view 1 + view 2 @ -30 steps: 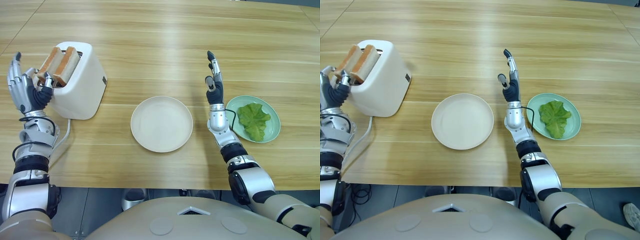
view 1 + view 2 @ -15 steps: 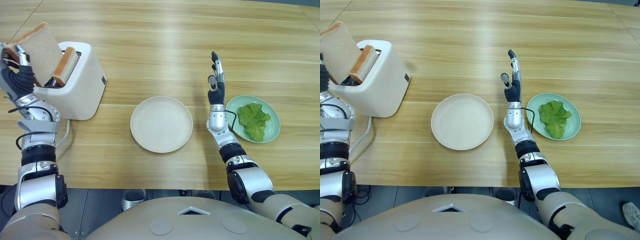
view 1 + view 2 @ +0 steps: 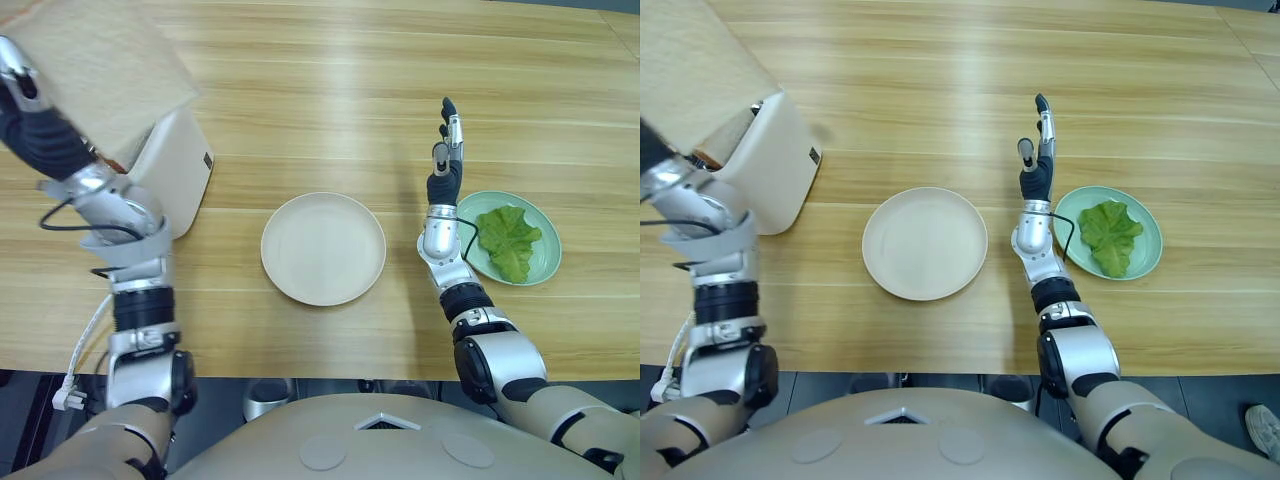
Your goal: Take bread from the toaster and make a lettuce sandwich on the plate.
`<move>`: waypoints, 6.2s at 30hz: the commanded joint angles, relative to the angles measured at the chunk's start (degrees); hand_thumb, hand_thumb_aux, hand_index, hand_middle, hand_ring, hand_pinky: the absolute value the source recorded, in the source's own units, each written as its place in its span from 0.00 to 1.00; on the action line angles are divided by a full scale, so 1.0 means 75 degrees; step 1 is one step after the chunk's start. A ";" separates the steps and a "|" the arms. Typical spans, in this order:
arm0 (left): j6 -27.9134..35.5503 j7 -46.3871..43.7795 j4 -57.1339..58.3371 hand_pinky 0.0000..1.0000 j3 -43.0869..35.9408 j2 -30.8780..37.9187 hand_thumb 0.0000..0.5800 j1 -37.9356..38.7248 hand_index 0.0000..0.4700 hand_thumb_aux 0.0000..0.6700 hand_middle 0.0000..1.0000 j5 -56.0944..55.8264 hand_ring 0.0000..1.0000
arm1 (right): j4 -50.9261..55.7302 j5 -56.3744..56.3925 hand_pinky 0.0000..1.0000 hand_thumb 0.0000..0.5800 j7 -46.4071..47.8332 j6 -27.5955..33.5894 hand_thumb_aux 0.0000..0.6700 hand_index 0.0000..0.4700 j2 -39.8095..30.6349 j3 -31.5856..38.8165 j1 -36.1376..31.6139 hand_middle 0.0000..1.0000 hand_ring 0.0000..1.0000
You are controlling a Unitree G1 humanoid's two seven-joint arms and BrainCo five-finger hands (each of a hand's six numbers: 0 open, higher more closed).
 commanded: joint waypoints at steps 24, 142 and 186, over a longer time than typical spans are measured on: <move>0.0381 -0.0846 0.2679 1.00 -0.2344 -0.1904 1.00 0.2977 0.98 1.00 1.00 0.2912 1.00 | -0.0330 -0.3498 0.00 0.00 -0.1225 0.4142 0.00 0.00 -0.5217 0.0700 0.1703 0.00 0.00; 0.5555 0.1360 0.2820 0.00 -0.0305 0.2394 0.00 0.0879 0.00 0.00 0.00 0.5908 0.00 | -0.3152 -0.4519 0.00 0.00 -0.0353 0.1966 0.00 0.00 -0.2060 0.3971 0.1140 0.00 0.00; 0.0848 -0.1502 0.0885 1.00 -0.2500 -0.0226 1.00 0.0878 0.98 1.00 1.00 0.1205 1.00 | -0.5025 -0.3856 0.00 0.00 -0.0903 0.1617 0.00 0.00 -0.1968 0.2291 0.2098 0.00 0.00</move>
